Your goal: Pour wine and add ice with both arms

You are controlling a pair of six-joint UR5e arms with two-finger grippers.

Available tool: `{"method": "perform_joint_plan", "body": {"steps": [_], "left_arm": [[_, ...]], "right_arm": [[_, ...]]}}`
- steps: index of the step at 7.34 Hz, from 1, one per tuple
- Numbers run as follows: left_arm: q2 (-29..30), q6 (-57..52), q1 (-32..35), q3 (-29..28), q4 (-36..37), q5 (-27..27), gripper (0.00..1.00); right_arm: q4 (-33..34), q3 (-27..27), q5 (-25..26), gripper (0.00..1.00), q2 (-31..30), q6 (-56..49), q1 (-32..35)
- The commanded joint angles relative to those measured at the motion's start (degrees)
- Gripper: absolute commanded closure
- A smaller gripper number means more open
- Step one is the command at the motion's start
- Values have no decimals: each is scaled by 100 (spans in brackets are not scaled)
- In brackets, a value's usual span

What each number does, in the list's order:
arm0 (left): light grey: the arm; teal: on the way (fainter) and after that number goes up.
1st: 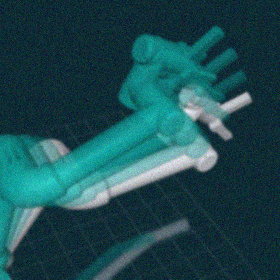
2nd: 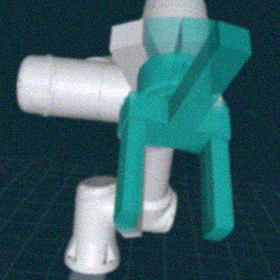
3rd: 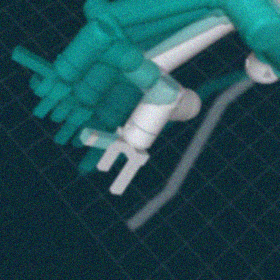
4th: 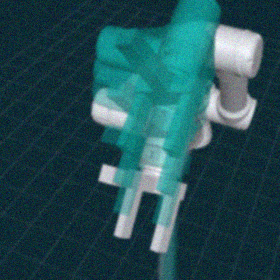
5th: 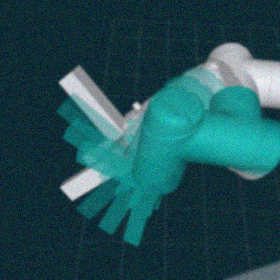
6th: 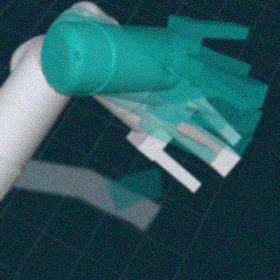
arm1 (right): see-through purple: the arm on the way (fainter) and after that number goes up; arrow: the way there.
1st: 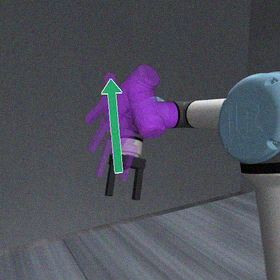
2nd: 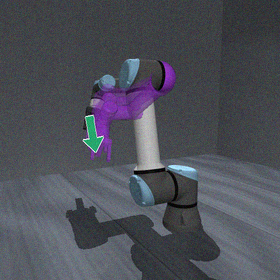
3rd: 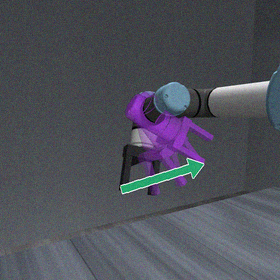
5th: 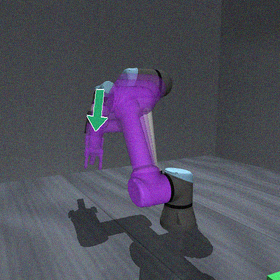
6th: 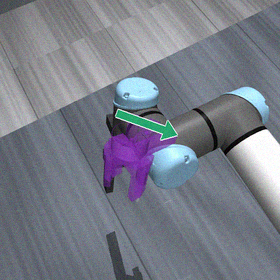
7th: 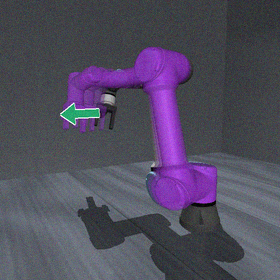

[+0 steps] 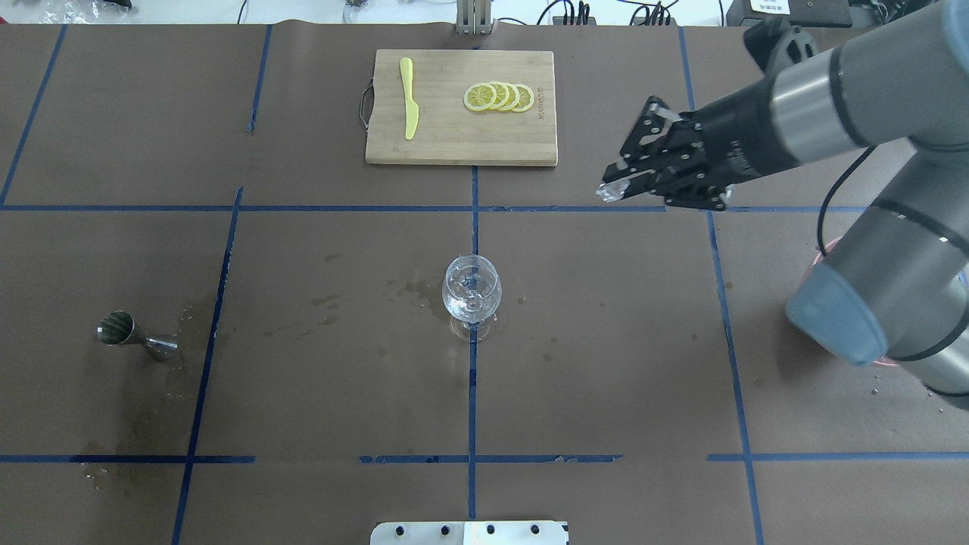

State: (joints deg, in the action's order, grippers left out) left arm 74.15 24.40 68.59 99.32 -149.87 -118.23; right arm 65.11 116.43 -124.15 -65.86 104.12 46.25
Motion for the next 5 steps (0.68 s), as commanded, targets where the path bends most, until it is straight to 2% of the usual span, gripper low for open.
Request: {"method": "perform_joint_plan", "body": {"steps": [1,3,5], "left_arm": [[3,99,-3,0,-7,2,0],[12,626,-12,-88,-392,10,0],[12,636,-12,-79,-402,10,0]], "right_arm": [[840,-50,1563,100,904,416,-1262],[960,-103,1719,100,997,407,-1381],[960,-147,1771,100,979,407,-1460]]}}
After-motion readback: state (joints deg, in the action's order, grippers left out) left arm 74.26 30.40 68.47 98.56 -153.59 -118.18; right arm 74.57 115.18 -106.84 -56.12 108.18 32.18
